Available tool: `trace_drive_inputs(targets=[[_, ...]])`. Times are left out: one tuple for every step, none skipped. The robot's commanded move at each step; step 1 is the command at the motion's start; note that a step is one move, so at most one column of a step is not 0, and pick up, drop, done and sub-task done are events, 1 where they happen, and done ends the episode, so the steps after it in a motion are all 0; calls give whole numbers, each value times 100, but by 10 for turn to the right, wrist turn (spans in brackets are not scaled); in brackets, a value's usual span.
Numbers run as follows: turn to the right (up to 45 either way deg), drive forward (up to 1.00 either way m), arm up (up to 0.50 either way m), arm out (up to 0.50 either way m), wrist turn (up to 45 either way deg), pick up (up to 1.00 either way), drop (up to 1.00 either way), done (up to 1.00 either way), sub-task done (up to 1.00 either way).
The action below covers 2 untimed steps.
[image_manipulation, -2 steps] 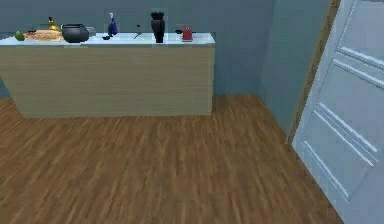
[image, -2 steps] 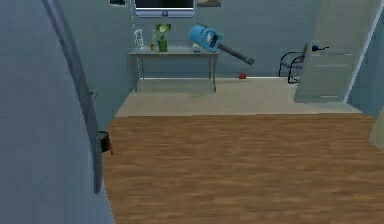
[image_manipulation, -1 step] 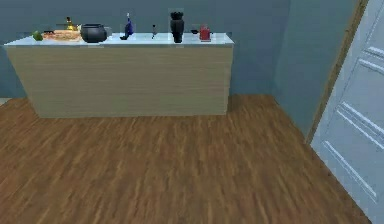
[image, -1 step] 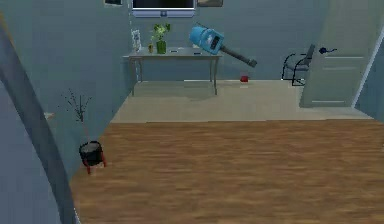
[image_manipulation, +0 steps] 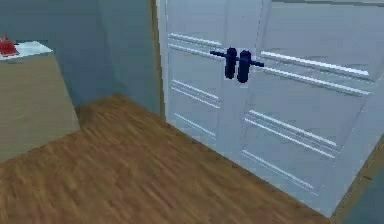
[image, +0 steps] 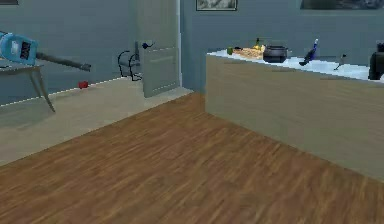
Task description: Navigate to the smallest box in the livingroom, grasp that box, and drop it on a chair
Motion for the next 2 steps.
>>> trace_drive_inputs(targets=[[420,0,0,0,0,0,0,0,0],[0,25,0,0,0,0,0,0,0]])
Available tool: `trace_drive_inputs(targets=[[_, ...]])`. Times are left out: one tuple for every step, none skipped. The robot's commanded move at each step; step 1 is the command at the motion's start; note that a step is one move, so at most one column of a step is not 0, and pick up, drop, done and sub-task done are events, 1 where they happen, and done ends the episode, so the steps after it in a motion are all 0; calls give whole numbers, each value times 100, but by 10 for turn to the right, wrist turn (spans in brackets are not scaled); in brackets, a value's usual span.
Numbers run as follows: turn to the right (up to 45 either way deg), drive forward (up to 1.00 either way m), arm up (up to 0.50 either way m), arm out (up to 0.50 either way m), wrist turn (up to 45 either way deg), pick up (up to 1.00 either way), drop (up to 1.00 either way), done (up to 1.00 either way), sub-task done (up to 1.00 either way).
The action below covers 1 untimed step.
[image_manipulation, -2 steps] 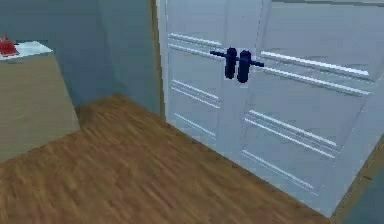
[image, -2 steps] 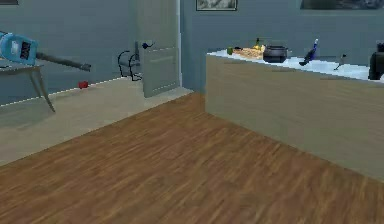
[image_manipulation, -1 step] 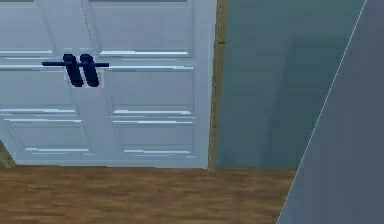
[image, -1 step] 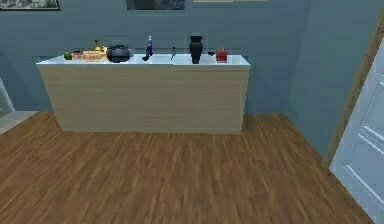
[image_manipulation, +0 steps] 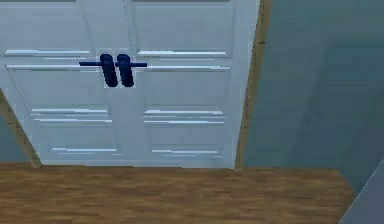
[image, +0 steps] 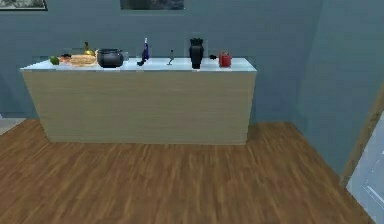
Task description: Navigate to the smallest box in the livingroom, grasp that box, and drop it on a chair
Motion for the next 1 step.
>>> trace_drive_inputs(targets=[[-450,0,0,0,0,0,0,0,0]])
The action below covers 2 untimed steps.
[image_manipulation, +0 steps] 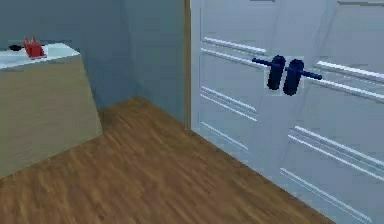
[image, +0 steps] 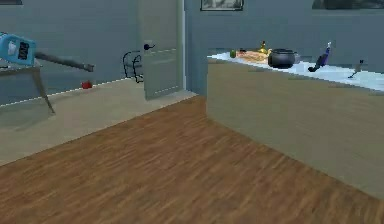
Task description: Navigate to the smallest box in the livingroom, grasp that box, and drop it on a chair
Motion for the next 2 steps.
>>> trace_drive_inputs(targets=[[-390,0,0,0,0,0,0,0,0],[0,75,0,0,0,0,0,0,0]])
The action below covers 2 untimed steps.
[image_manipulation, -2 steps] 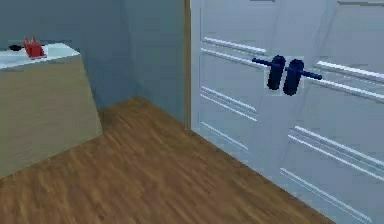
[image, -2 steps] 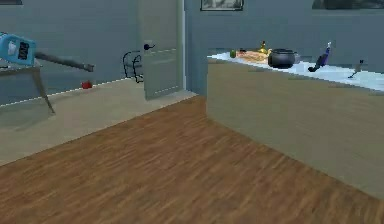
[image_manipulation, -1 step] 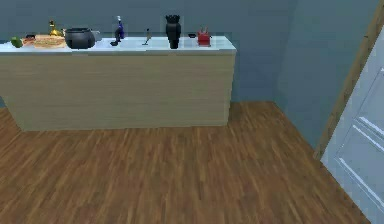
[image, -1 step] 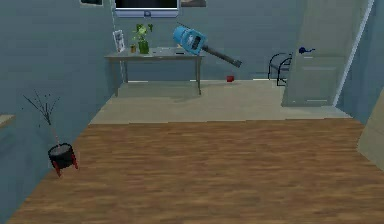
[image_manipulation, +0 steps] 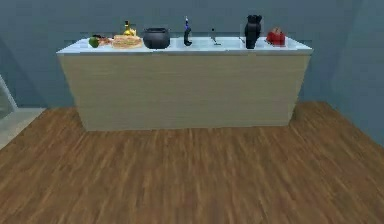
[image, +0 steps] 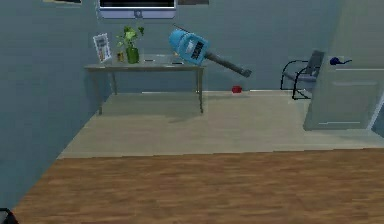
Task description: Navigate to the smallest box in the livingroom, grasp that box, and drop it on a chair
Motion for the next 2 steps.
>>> trace_drive_inputs(targets=[[-90,0,0,0,0,0,0,0,0],[0,100,0,0,0,0,0,0,0]])
